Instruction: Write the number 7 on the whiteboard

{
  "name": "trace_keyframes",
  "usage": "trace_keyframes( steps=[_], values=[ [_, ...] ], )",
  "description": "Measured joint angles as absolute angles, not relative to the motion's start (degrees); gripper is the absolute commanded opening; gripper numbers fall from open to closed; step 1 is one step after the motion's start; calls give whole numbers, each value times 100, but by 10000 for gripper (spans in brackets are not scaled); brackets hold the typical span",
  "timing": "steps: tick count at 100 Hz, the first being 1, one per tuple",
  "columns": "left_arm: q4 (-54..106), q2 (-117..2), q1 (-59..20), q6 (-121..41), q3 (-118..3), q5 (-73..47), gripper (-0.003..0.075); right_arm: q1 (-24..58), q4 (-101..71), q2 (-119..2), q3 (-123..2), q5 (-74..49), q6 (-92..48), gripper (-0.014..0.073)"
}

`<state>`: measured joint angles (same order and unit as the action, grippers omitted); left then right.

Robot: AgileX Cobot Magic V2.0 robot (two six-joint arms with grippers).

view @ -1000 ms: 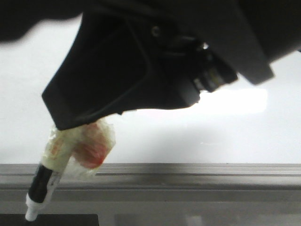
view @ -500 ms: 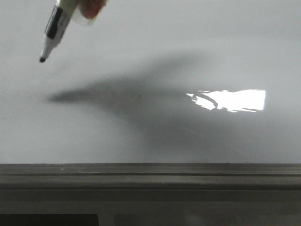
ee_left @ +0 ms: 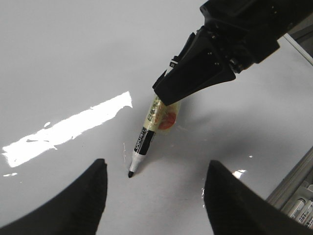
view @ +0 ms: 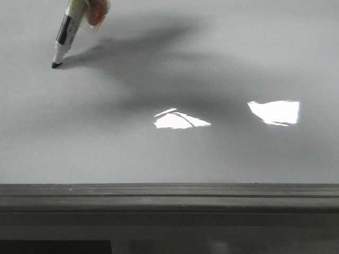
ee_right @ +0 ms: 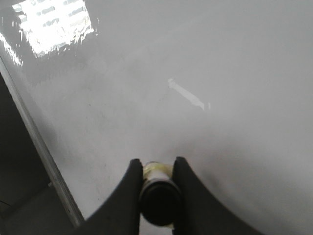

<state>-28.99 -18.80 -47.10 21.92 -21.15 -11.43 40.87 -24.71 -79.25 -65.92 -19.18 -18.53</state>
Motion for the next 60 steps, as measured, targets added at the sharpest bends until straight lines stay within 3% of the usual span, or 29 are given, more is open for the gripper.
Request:
trace_keyframes(
  steps=[27, 60],
  values=[
    [-2899, -1880, -4710, 2198, -2115, -1143, 405, 3649, -2335, -7540, -6595, -2445, -1840, -43],
    [-2912, -1880, -4710, 2206, -2101, -1099, 405, 4069, -3022, -7456, -5457, -2363, -1781, -43]
  ],
)
